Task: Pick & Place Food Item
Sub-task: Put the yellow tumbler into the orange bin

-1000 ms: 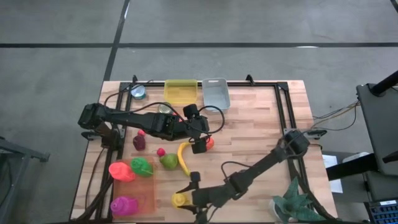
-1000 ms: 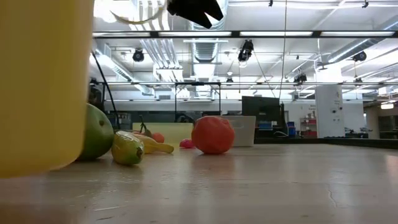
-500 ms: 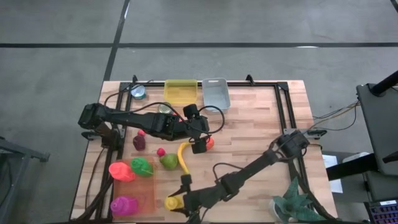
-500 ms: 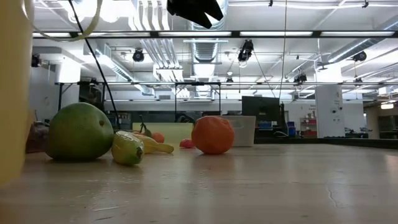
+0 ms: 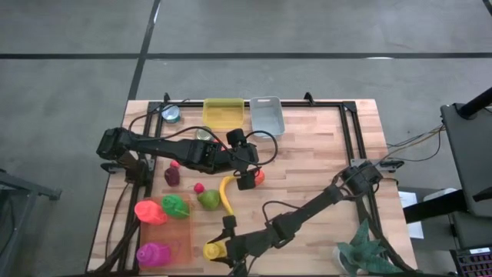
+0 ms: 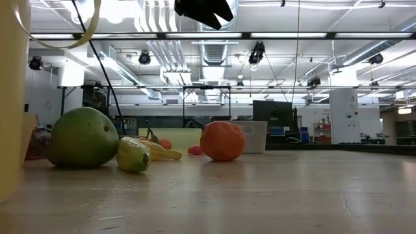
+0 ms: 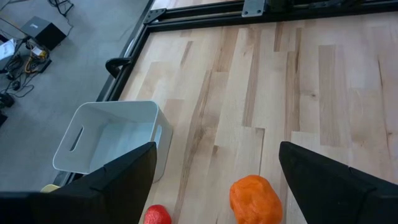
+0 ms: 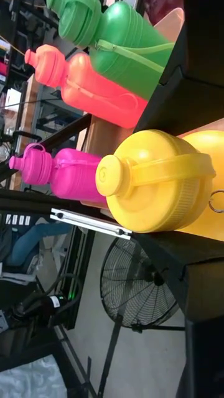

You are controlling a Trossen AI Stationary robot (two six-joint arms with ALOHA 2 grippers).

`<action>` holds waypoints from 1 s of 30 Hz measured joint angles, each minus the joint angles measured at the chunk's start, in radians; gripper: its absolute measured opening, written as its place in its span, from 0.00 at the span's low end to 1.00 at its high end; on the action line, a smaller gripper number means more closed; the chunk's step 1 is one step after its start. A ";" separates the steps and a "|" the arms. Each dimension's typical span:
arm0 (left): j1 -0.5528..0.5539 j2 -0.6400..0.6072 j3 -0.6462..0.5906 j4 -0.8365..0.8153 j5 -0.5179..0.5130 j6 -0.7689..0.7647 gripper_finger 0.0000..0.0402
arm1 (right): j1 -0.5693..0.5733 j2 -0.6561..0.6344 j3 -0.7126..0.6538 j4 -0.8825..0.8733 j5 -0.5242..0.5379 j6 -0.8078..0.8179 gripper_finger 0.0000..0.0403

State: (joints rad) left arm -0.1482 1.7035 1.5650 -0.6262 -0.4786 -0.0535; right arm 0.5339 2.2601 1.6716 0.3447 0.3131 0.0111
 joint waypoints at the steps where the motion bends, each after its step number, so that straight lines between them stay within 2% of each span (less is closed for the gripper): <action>1: 0.000 0.000 0.000 0.000 0.000 0.000 0.85 | 0.000 0.000 0.000 0.000 0.000 0.000 0.55; 8: 0.000 0.000 0.000 0.000 0.000 0.000 0.85 | 0.000 0.000 0.010 0.012 -0.003 -0.043 0.55; 24: 0.000 0.000 0.000 0.000 0.000 0.000 0.85 | 0.009 0.000 0.028 0.319 -0.003 -0.304 0.55; 30: 0.000 0.000 0.000 0.000 0.000 0.000 0.85 | -0.004 0.000 0.026 0.366 -0.081 -0.319 0.55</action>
State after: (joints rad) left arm -0.1482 1.7035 1.5650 -0.6258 -0.4786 -0.0536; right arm 0.5298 2.2597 1.6978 0.7109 0.2324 -0.3078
